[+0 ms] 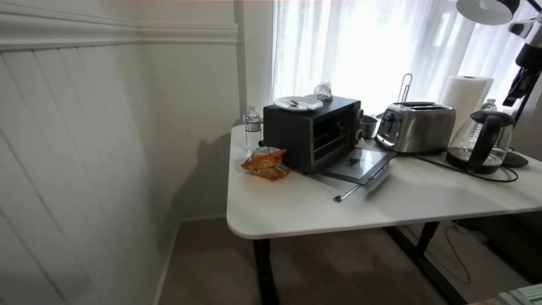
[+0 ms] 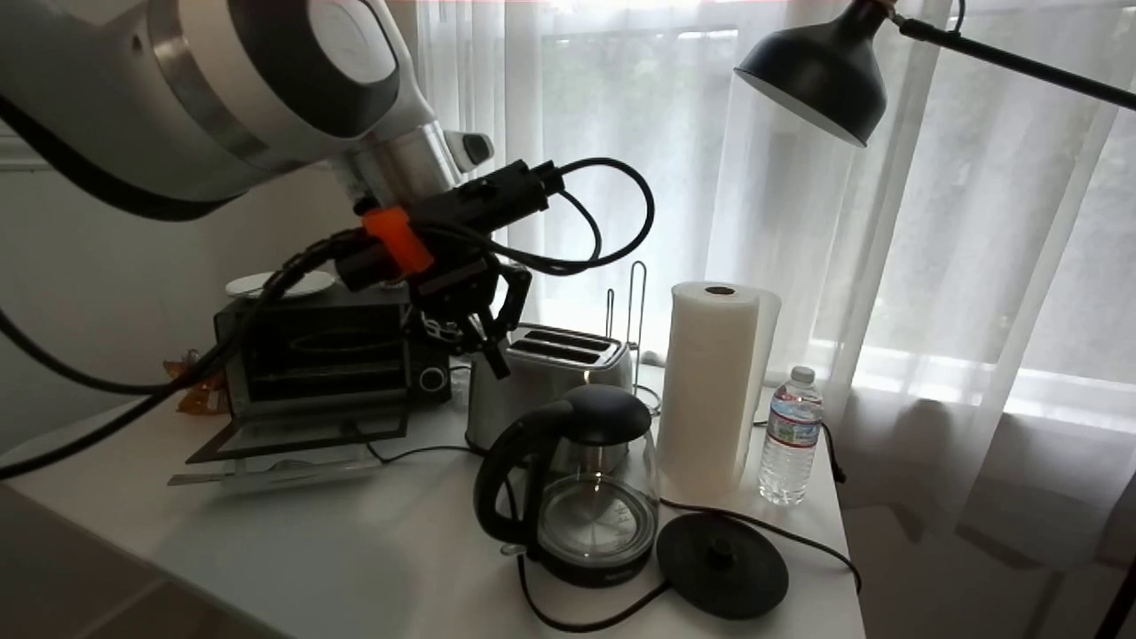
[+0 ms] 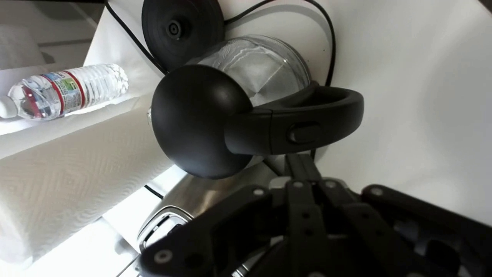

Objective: Open the lid on the kettle

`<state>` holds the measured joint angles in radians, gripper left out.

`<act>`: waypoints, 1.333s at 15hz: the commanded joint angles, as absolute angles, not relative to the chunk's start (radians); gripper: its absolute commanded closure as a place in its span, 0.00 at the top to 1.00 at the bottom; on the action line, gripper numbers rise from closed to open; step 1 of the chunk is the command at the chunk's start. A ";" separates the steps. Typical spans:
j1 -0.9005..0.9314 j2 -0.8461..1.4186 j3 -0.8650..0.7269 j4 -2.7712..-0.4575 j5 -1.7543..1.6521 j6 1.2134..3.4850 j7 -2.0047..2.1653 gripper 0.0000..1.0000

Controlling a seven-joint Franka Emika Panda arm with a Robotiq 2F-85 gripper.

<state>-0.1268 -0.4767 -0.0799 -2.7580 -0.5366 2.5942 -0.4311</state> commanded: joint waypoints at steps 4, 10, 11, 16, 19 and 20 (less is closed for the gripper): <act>-0.142 -0.415 -0.056 -2.758 -0.608 2.599 -0.408 0.00; -0.143 -0.365 -0.057 -2.758 -0.669 2.604 -0.386 0.00; -0.144 -0.358 -0.057 -2.758 -0.680 2.607 -0.378 0.00; -0.147 -0.332 -0.059 -2.757 -0.739 2.626 -0.319 0.00; -0.148 -0.324 -0.061 -2.757 -0.776 2.639 -0.276 0.00; -0.149 -0.321 -0.062 -2.757 -0.789 2.647 -0.258 0.00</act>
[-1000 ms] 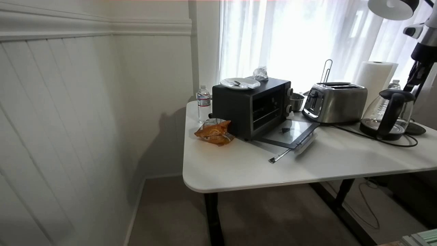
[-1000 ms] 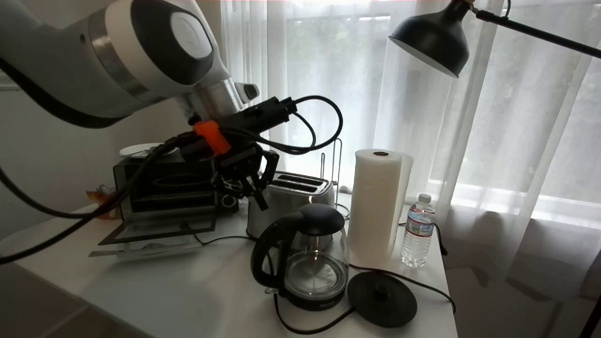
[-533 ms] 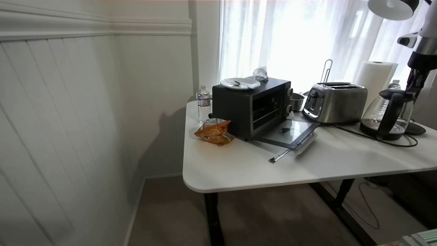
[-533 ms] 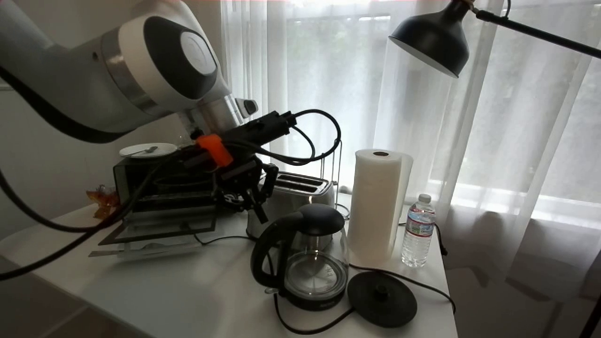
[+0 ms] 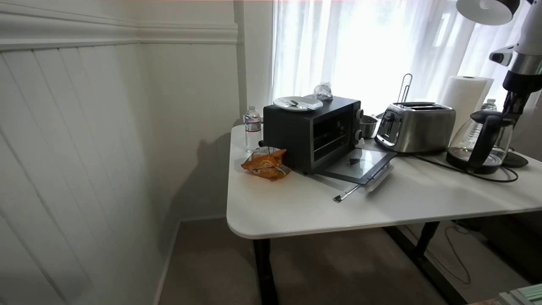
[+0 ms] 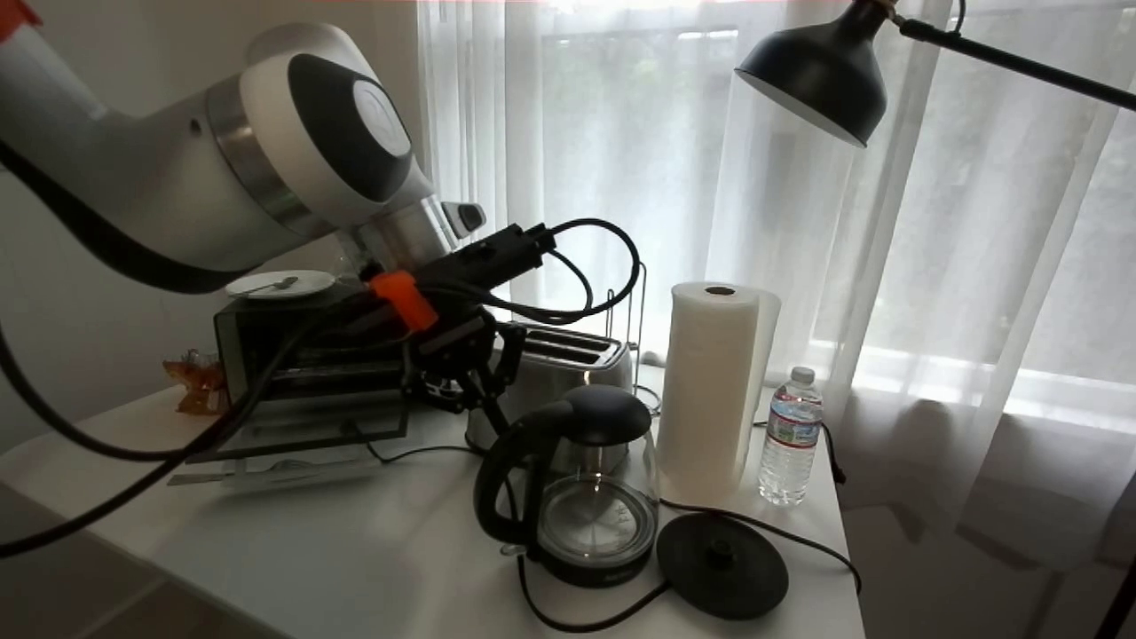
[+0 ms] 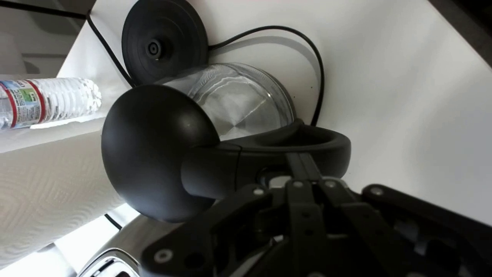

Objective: Open the lid on the kettle

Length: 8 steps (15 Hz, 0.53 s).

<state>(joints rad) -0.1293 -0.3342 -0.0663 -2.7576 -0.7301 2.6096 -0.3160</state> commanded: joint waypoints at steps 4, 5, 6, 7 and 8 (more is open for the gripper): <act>-0.158 -0.310 -0.061 -2.757 -0.846 2.670 -0.195 0.00; -0.161 -0.308 -0.061 -2.757 -0.861 2.674 -0.179 0.00; -0.165 -0.306 -0.060 -2.757 -0.884 2.679 -0.159 0.00; -0.168 -0.304 -0.061 -2.757 -0.901 2.682 -0.144 0.00; -0.169 -0.302 -0.063 -2.757 -0.916 2.685 -0.128 0.00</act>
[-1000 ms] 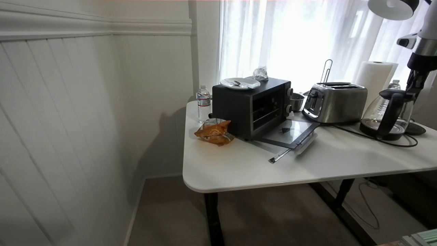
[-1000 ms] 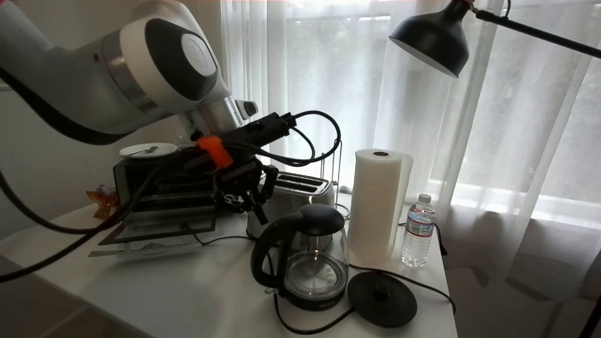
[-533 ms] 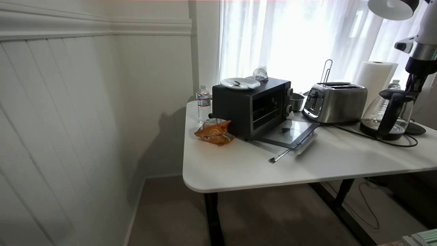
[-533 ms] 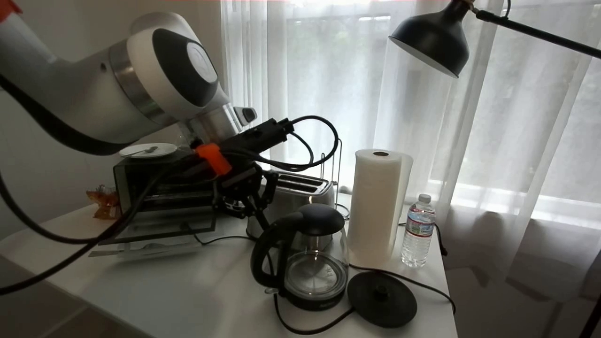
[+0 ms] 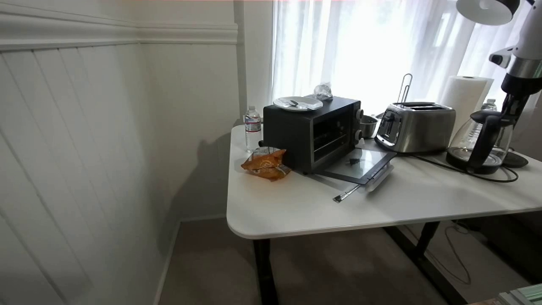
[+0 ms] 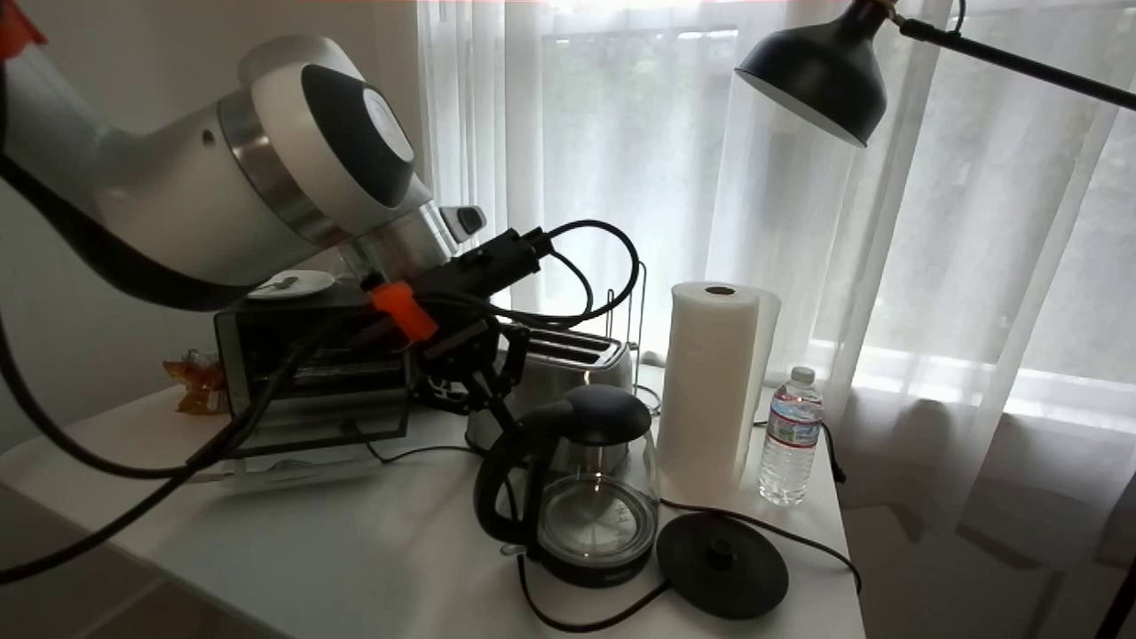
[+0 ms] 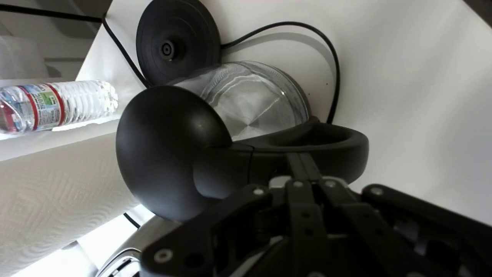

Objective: Open the lid on the kettle

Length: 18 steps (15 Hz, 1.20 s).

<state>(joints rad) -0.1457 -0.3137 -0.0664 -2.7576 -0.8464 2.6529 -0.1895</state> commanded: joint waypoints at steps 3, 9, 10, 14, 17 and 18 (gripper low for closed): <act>-0.168 -0.293 -0.067 -2.757 -0.947 2.691 -0.091 0.00; -0.166 -0.284 -0.070 -2.757 -0.982 2.702 -0.039 0.00; -0.168 -0.284 -0.070 -2.757 -0.990 2.706 -0.028 0.00; -0.170 -0.283 -0.072 -2.758 -1.017 2.714 0.008 0.00; -0.172 -0.280 -0.073 -2.758 -1.040 2.717 0.040 0.00; -0.172 -0.278 -0.074 -2.758 -1.048 2.719 0.051 0.00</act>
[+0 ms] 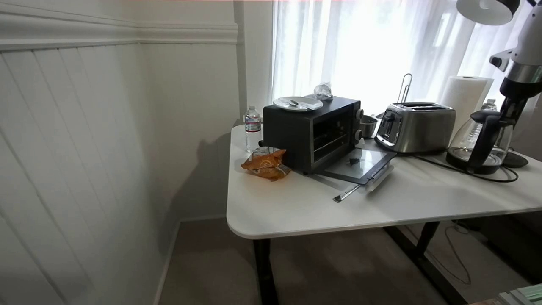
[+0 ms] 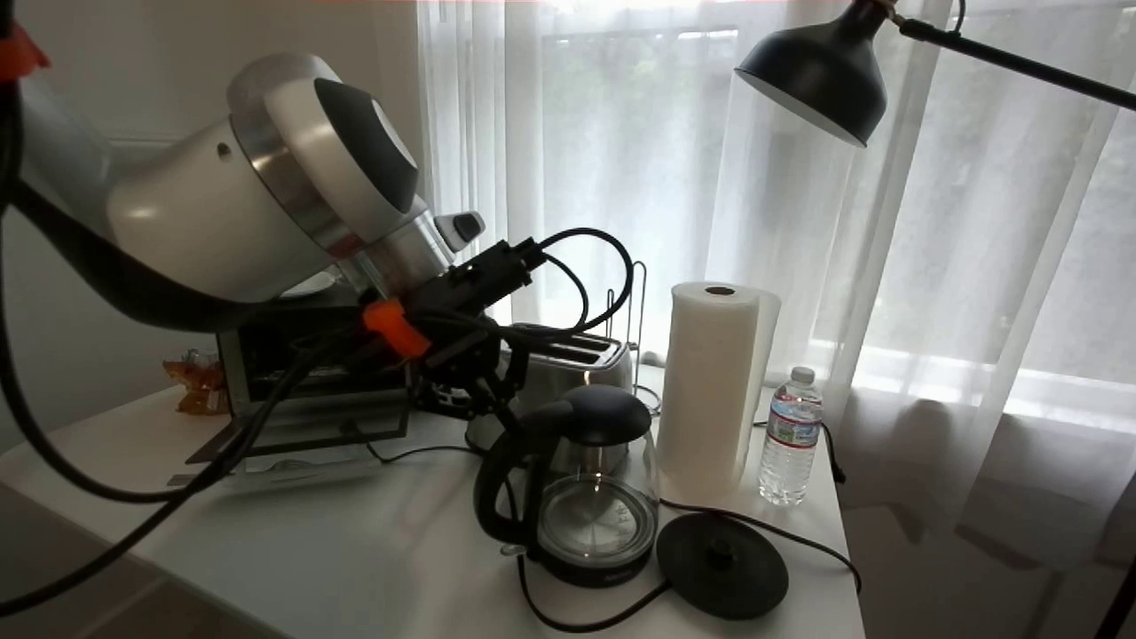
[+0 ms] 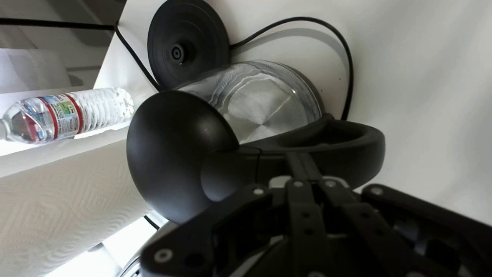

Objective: Open the lid on the kettle

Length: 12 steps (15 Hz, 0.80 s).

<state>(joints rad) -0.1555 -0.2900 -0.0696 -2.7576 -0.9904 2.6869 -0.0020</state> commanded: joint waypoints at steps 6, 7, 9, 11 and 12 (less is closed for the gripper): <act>-0.172 -0.260 -0.072 -2.758 -1.104 2.727 0.116 0.00; -0.172 -0.259 -0.071 -2.757 -1.114 2.728 0.126 0.00; -0.174 -0.256 -0.070 -2.757 -1.141 2.728 0.147 0.00; -0.178 -0.254 -0.068 -2.757 -1.175 2.728 0.174 0.00; -0.180 -0.254 -0.068 -2.757 -1.197 2.729 0.190 0.00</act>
<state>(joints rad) -0.1563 -0.2715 -0.0699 -2.7575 -1.1167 2.7010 0.1277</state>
